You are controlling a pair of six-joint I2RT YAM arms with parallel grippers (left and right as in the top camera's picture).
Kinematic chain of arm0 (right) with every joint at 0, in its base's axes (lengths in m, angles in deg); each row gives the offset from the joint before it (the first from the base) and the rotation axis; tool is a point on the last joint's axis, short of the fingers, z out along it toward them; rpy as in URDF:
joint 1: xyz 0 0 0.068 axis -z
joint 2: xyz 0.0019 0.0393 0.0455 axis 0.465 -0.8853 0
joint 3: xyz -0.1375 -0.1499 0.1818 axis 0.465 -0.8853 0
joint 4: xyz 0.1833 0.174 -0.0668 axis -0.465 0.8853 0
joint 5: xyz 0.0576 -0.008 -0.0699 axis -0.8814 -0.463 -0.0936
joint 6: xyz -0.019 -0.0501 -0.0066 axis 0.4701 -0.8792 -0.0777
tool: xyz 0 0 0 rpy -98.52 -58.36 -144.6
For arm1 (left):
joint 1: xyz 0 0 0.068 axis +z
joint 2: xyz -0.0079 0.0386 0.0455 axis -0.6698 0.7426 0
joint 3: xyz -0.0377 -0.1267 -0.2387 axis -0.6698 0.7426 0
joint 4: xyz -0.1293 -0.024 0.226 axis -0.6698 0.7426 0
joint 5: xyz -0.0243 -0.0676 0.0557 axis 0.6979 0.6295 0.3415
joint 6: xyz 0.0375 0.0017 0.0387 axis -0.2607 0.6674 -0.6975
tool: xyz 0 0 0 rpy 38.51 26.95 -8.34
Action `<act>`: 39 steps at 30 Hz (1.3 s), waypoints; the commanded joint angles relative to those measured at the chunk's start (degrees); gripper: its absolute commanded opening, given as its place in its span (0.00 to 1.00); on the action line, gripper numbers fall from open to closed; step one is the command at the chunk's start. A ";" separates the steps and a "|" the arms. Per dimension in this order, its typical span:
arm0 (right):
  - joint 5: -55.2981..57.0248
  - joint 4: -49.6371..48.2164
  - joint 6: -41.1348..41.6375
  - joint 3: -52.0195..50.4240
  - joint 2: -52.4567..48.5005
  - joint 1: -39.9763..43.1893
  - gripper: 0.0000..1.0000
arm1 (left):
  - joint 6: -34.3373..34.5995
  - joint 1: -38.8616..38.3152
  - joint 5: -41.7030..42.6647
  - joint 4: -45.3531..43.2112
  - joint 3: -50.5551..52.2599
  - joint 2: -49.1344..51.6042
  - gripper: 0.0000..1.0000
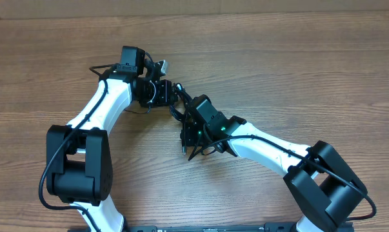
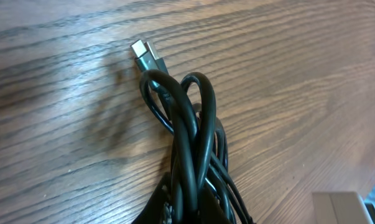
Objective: Untangle cables
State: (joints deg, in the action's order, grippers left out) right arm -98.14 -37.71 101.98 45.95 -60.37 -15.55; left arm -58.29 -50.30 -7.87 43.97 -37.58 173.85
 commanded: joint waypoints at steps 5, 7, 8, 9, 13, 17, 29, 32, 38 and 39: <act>5.49 -3.15 0.17 -0.37 -0.76 -0.11 0.04 | -7.39 0.09 3.80 0.39 -1.09 -0.50 0.04; 7.23 -4.26 0.15 -0.37 -0.76 0.00 0.04 | -8.39 0.07 3.76 0.46 -1.09 -0.50 0.04; 7.80 -4.70 0.15 -0.37 -0.76 0.17 0.04 | -8.83 0.09 3.76 0.46 -1.09 -0.50 0.04; 7.98 -5.09 0.15 -0.37 -0.76 0.35 0.04 | -9.29 0.09 3.76 0.48 -1.09 -0.50 0.04; 7.89 -6.80 0.17 -0.37 -0.76 1.84 0.04 | -10.49 0.07 3.80 0.66 -1.09 -0.50 0.04; 7.91 -8.90 0.15 -0.37 -0.76 2.54 0.04 | -10.56 0.00 4.11 0.63 -1.09 -0.50 0.04; -0.96 -1.88 0.22 -0.37 -0.76 2.45 0.36 | -10.71 -0.02 4.20 0.63 -1.09 -0.50 0.04; -2.91 1.27 0.22 -0.37 -0.76 2.45 0.39 | -10.71 -0.02 4.20 0.63 -1.09 -0.50 0.04; -2.82 2.14 1.05 -0.39 -0.76 2.45 0.37 | -10.71 -0.02 4.22 0.66 -1.09 -0.50 0.04; -2.45 2.08 1.05 -0.39 -0.76 2.45 0.35 | -10.71 -0.02 4.22 0.68 -1.09 -0.50 0.04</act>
State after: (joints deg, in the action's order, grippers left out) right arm -100.35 -35.20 102.81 45.62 -60.63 -13.19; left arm -67.91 -50.19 -5.66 44.63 -37.97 173.85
